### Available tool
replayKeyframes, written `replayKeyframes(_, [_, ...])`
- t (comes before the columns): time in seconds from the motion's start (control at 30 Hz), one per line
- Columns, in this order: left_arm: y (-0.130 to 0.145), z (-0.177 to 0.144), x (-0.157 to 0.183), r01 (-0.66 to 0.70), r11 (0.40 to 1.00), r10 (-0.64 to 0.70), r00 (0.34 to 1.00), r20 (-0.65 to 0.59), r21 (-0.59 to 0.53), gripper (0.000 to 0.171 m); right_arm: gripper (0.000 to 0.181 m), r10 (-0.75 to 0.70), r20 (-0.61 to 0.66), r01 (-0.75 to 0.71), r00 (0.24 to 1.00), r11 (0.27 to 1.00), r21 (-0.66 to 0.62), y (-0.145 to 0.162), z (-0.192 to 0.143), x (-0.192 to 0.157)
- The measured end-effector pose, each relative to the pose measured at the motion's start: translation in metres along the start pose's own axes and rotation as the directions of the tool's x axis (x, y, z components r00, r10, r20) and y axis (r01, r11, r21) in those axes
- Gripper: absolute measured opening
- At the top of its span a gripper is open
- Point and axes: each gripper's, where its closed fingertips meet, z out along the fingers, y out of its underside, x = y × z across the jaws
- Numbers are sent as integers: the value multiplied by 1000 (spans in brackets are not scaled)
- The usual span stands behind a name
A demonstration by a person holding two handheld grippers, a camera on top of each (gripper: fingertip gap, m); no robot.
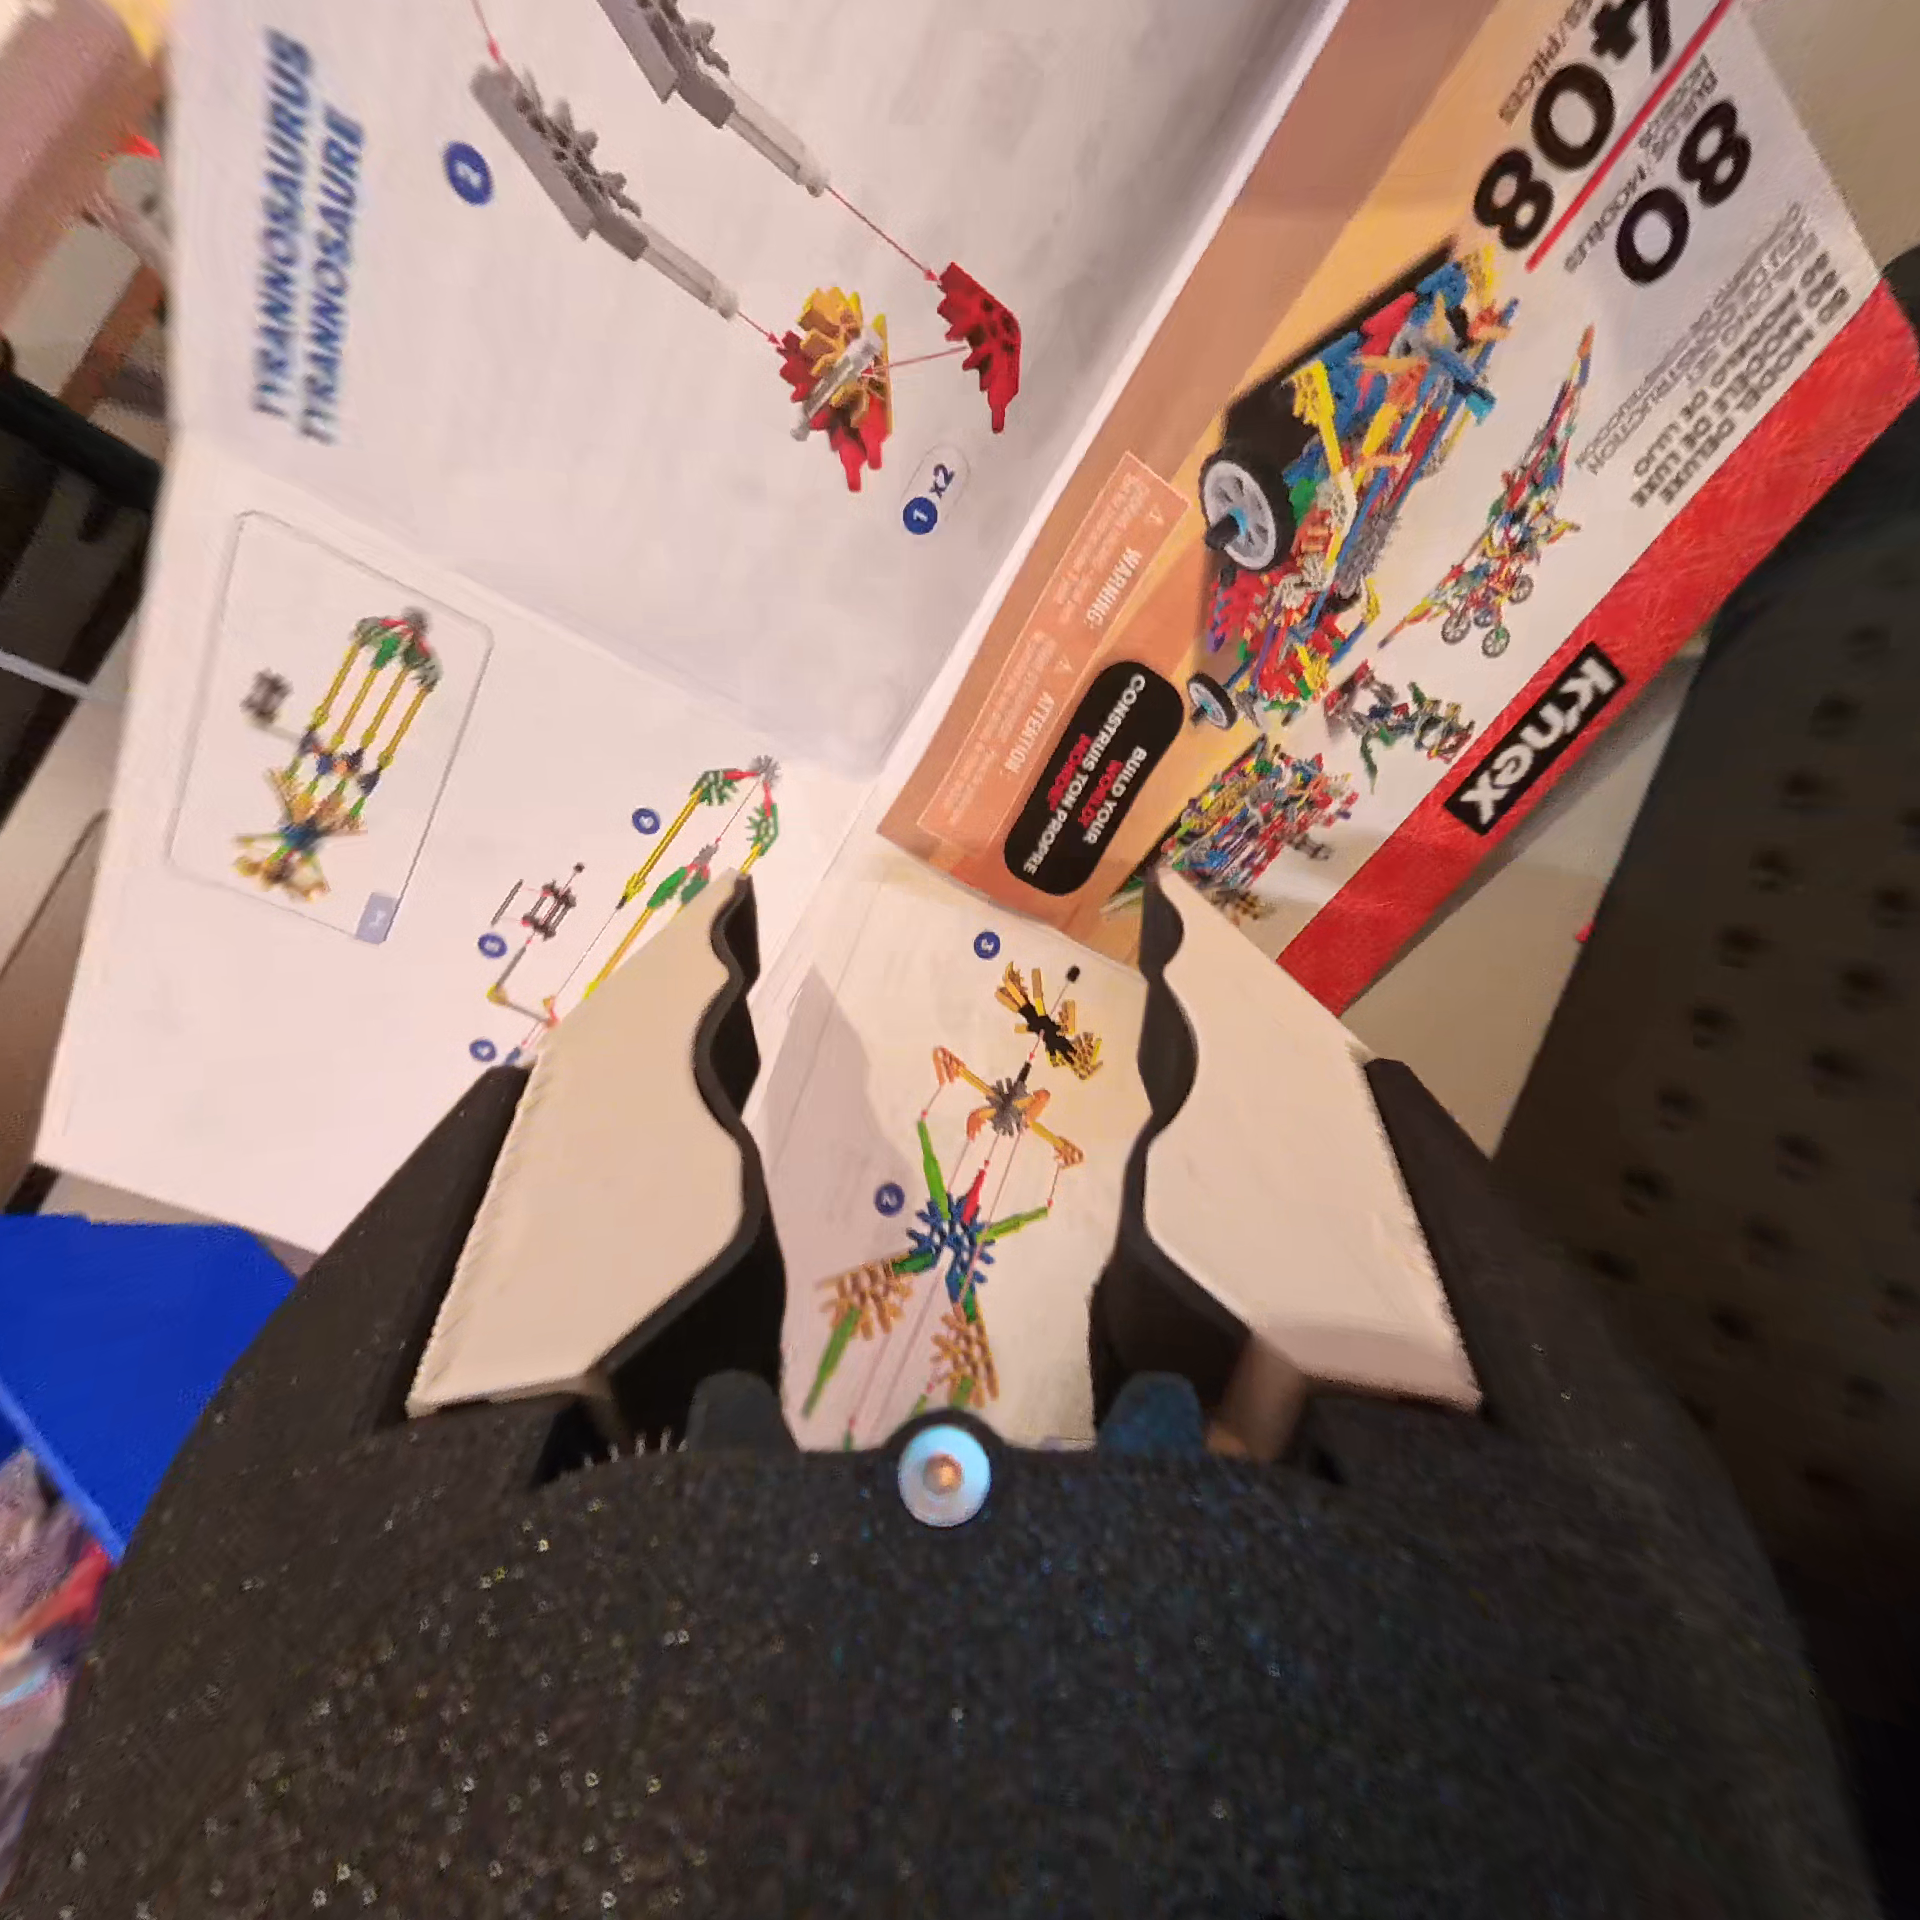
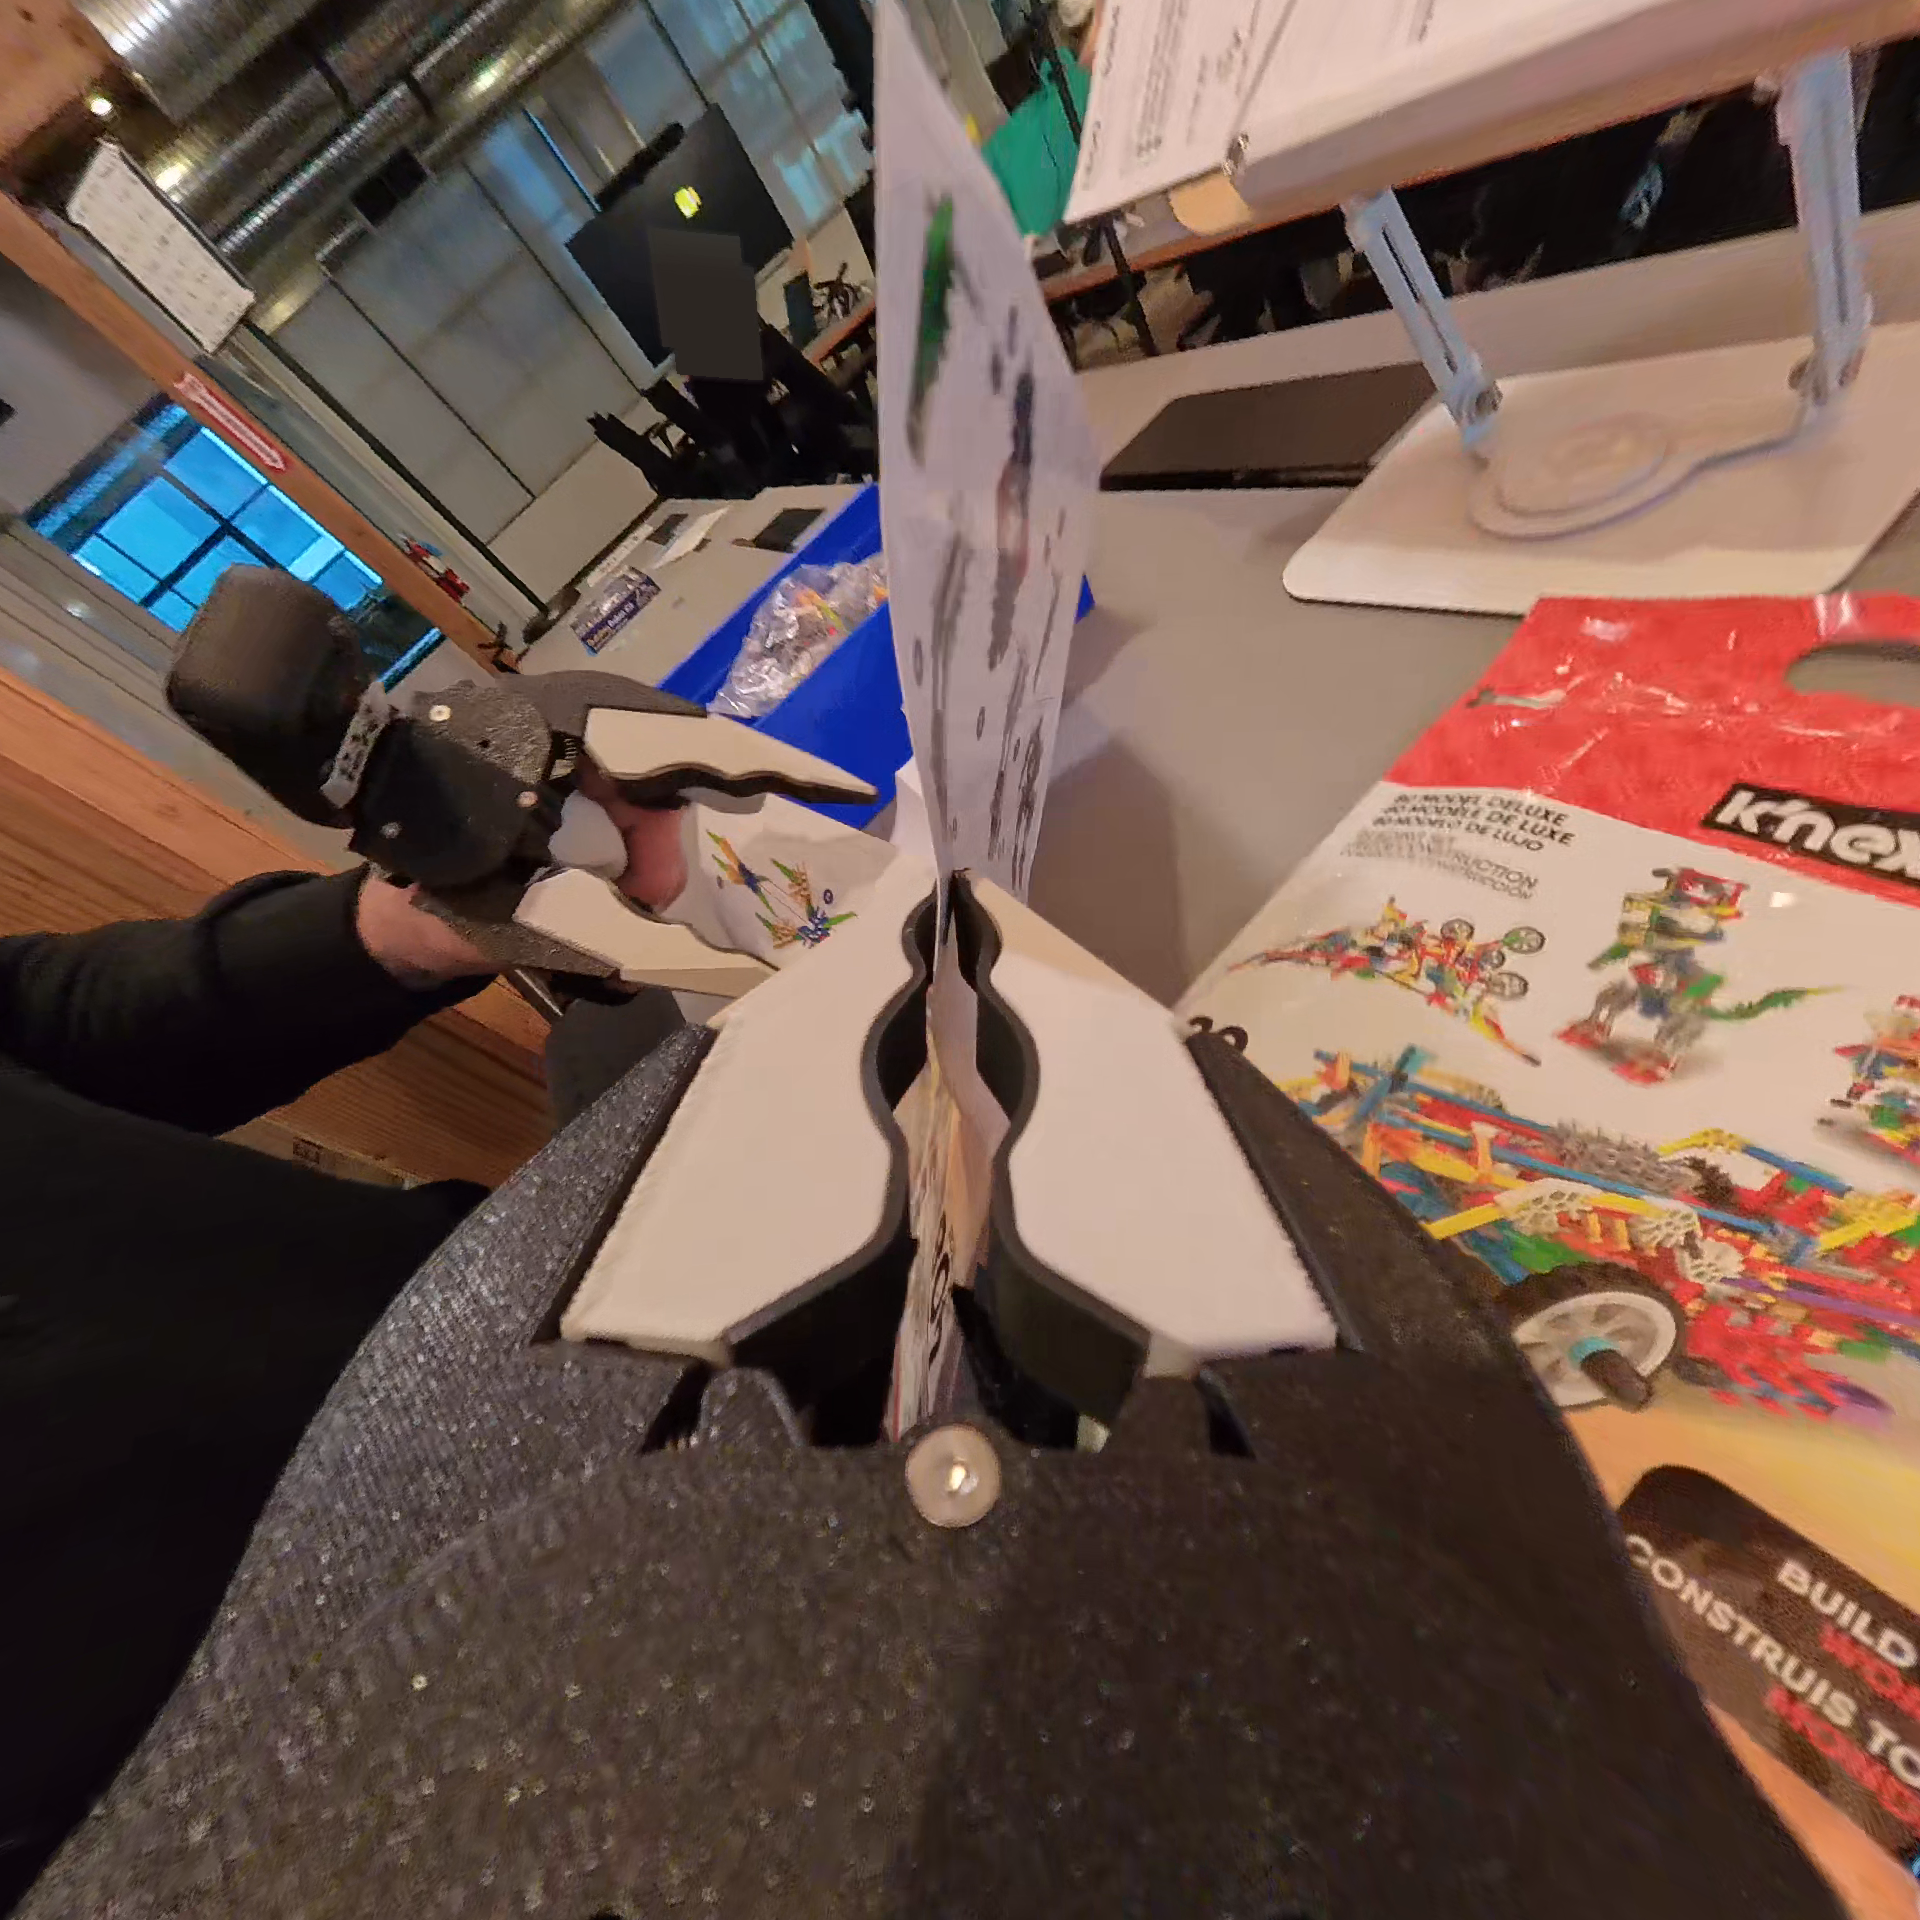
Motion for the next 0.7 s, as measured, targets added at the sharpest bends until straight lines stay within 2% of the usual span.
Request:
replayKeyframes(0.07, [-2, 5, -6, -4, 1000, 4, 1000, -24, -13, 73, 0, -15, 10, 15, 1000, 1000, 15, -7, -3, -5])
replayKeyframes(0.13, [15, 18, -7, -4, 991, -7, 996, -87, -133, 76, 0, -22, 9, 22, 1000, 999, 26, -13, -8, -6])
replayKeyframes(0.2, [26, 26, -4, -3, 984, -22, 990, -140, -179, 55, 0, -20, -3, 20, 1000, 999, 40, -16, -13, -3])
replayKeyframes(0.23, [25, 26, 2, 6, 985, -37, 983, -179, -174, 38, 0, -16, -13, 17, 1000, 999, 47, -18, -16, 0])
replayKeyframes(0.27, [20, 24, 7, 13, 990, -43, 978, -206, -144, 22, 0, -10, -22, 11, 1000, 998, 55, -19, -19, 2])
replayKeyframes(0.33, [6, 14, 18, -9, 997, -7, 975, -221, -71, 1, 0, 13, -36, -10, 999, 997, 77, -20, -26, 8])
replayKeyframes(0.43, [-11, -8, 41, -155, 987, 158, 968, -197, 32, 0, 0, 53, -74, -45, 996, 992, 115, -21, -37, 21])
replayKeyframes(0.5, [-17, -22, 53, -268, 960, 277, 953, -126, 79, 0, 0, 89, -88, -74, 992, 985, 156, -24, -46, 29])
replayKeyframes(0.6, [-17, -37, 72, -398, 907, 408, 911, -55, 138, 0, 0, 120, -101, -99, 988, 977, 191, -27, -53, 37])
replayKeyframes(0.7, [3, -37, 74, -474, 875, 475, 880, 16, 97, 0, 0, 141, -108, -117, 984, 973, 198, -24, -52, 40])
